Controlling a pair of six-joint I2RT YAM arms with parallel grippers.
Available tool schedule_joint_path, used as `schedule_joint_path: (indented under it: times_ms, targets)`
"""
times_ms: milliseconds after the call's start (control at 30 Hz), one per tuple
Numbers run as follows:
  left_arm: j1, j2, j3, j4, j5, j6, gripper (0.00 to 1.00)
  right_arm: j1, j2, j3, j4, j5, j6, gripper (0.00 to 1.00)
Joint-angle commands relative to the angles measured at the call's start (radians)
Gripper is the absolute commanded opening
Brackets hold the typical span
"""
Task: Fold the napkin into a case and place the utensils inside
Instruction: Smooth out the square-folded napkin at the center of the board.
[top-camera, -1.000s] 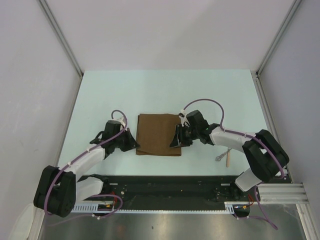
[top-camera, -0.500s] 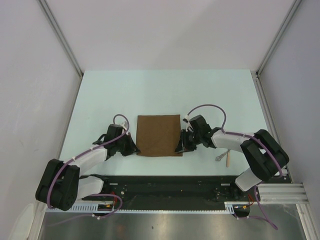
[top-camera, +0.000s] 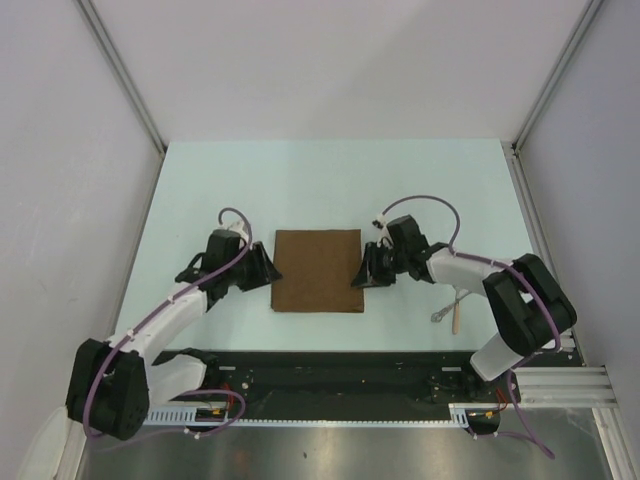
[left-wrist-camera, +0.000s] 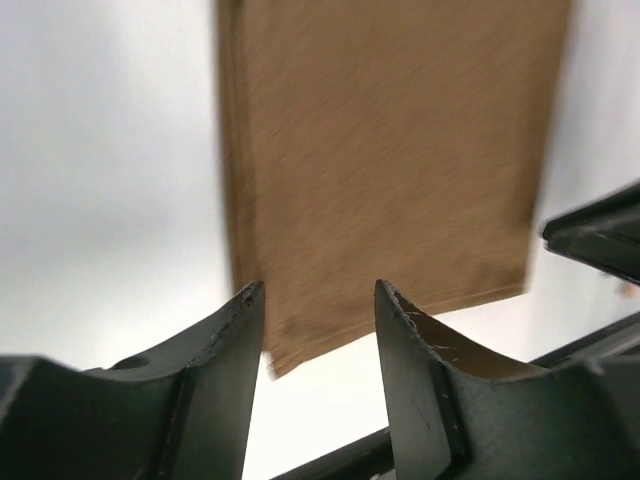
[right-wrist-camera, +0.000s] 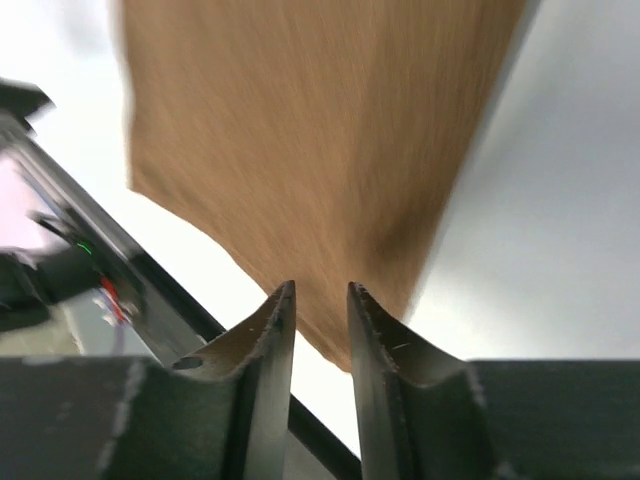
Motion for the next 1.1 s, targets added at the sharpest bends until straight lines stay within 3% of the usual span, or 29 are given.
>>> schedule_joint_path:
  times_ms: [0, 133, 300, 733, 900, 1067]
  targets:
    - [-0.002, 0.071, 0.140, 0.146, 0.088, -0.001, 0.50, -0.093, 0.024, 0.156, 0.032, -0.048, -0.020, 0.34]
    - [0.000, 0.349, 0.275, 0.279, 0.204, -0.047, 0.29, -0.143, 0.165, 0.302, 0.094, -0.111, 0.020, 0.37]
    - [0.024, 0.528, 0.383, 0.357, 0.222, -0.078, 0.18, -0.174, 0.321, 0.385, 0.205, -0.168, 0.086, 0.36]
    - [0.167, 0.796, 0.456, 0.376, 0.173, -0.027, 0.10, -0.275, 0.546, 0.494, 0.322, -0.249, 0.117, 0.28]
    - [0.172, 0.841, 0.484, 0.361, 0.112, -0.010, 0.09, -0.295, 0.610, 0.515, 0.296, -0.257, 0.091, 0.28]
    - [0.173, 0.811, 0.519, 0.301, 0.076, 0.004, 0.12, -0.297, 0.615, 0.607, 0.141, -0.194, 0.023, 0.27]
